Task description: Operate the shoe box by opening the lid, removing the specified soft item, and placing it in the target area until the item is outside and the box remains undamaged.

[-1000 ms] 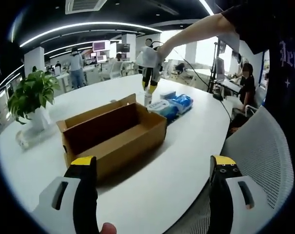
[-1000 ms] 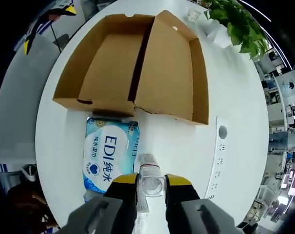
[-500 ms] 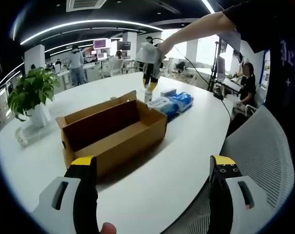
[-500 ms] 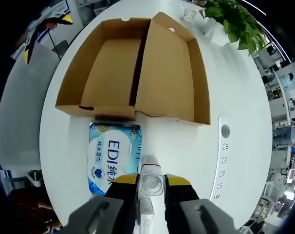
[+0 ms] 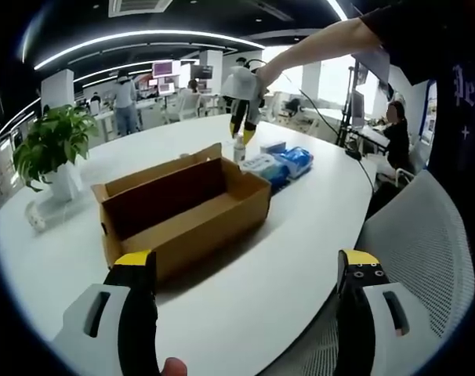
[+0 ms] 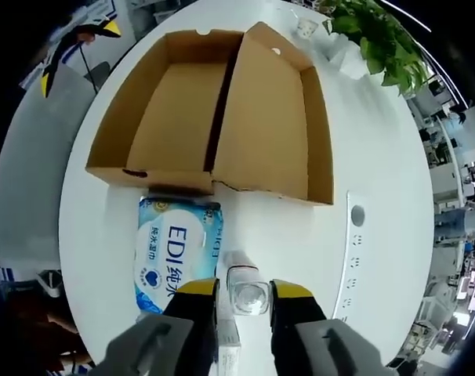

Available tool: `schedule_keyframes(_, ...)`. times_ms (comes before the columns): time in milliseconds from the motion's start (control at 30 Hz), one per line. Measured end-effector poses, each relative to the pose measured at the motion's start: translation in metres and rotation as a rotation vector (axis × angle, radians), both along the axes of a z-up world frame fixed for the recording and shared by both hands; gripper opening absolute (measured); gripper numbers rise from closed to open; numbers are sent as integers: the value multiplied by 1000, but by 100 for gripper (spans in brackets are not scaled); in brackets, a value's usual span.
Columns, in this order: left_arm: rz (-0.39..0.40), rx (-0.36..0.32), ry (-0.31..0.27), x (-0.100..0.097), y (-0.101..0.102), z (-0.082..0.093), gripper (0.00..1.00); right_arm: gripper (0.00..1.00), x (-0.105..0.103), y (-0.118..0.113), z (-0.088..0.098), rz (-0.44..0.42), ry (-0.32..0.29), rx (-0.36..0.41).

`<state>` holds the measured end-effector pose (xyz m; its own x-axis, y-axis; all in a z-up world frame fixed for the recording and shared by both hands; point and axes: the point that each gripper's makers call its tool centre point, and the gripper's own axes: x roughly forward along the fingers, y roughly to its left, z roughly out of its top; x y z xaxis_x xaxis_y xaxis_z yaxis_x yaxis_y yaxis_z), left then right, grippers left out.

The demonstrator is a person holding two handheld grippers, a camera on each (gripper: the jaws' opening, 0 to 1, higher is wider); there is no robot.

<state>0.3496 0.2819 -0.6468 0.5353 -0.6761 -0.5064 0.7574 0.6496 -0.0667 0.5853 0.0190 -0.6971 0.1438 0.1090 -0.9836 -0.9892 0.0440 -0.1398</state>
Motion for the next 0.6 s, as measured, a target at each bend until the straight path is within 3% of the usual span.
schedule_keyframes(233, 48, 0, 2, 7, 11, -1, 94, 30, 1, 1, 0, -5, -10, 8)
schedule_keyframes(433, 125, 29, -13, 22, 28, -1, 94, 31, 2, 0, 1, -20, -14, 12)
schedule_keyframes(600, 184, 71, -26, 40, 46, 0, 86, 34, 4, -3, 4, -20, -24, 12)
